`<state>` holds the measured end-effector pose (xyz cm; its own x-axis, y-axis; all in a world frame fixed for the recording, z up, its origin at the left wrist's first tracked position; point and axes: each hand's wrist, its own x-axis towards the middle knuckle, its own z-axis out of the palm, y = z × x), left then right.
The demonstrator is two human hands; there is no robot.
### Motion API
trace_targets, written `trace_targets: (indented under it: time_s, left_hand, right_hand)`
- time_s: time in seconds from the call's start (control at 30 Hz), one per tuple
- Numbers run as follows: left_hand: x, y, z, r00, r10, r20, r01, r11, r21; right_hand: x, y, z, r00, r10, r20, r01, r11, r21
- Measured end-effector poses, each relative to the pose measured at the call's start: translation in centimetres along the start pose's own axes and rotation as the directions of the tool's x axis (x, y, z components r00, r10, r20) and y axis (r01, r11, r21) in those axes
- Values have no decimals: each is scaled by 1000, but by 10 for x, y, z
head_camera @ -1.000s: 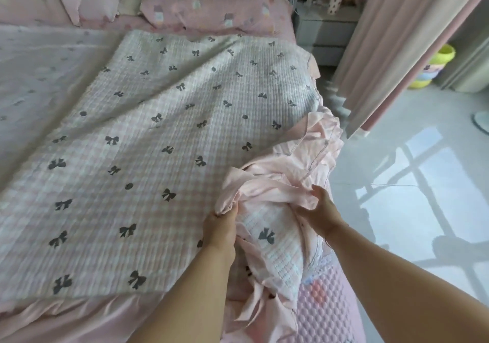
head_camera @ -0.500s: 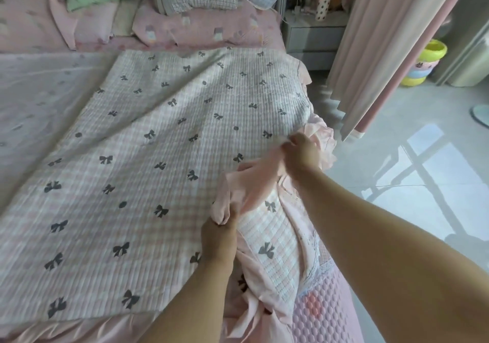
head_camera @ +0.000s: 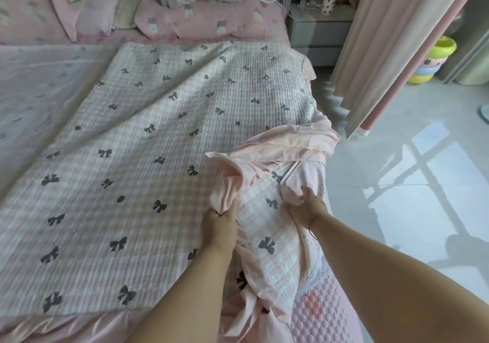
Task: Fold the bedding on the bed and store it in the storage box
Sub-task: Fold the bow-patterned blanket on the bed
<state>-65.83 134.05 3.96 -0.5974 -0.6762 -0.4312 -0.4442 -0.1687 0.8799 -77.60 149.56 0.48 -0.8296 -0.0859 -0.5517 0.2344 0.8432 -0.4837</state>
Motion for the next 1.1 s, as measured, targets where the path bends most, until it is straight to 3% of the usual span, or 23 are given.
trace_targets:
  time_s: [0.1, 0.2, 0.27, 0.33, 0.4, 0.43, 0.5, 0.53, 0.63, 0.73, 0.83, 0.9, 1.1]
  left_hand:
    - [-1, -3, 8, 998, -25, -56, 23, 999, -25]
    - [-1, -4, 10, 992, -54, -117, 49, 998, -47]
    - [-2, -5, 8, 984, -93, -152, 88, 995, -40]
    - [-4, -4, 6, 978, -127, -165, 120, 992, -48]
    - [-10, 0, 6, 981, -126, -147, 122, 992, -39]
    - [-13, 2, 8, 984, -117, -132, 114, 993, -33]
    - [-21, 5, 8, 990, -96, -108, 93, 995, -33]
    - [-24, 6, 8, 992, -84, -93, 82, 996, -28]
    - [-34, 10, 4, 999, -6, -47, 5, 1000, -13]
    - [-47, 17, -2, 997, 72, 17, -72, 997, -6]
    - [-60, 26, -5, 993, 104, 47, -103, 994, -20]
    - [-59, 32, -14, 993, 113, -16, -114, 991, -65]
    - [-42, 58, -74, 968, 79, -237, -115, 983, -143]
  right_hand:
    - [14, 10, 4, 999, 51, -6, -52, 991, -121]
    - [12, 35, -14, 983, 103, -151, -98, 994, 45]
    - [5, 67, -37, 934, 269, -234, -255, 963, 88]
    - [-12, 82, -58, 911, 374, -175, -371, 927, 51]
    - [-21, 82, -65, 950, 254, -183, -230, 963, 140]
    - [-22, 81, -63, 929, 271, -253, -226, 955, 195]
    - [-25, 73, -53, 773, 455, -441, -408, 890, 204]
    - [-27, 61, -51, 774, 452, -442, -412, 891, 191]
    - [-22, 14, -36, 934, 201, -296, -113, 951, 288]
    - [-25, -35, -32, 993, 13, -116, 55, 824, 563]
    - [-35, -68, -29, 979, -205, -18, 182, 822, 539]
    - [-47, -88, -27, 949, -315, 25, 262, 830, 492]
    - [-76, -126, -9, 888, -459, 34, 372, 760, 533]
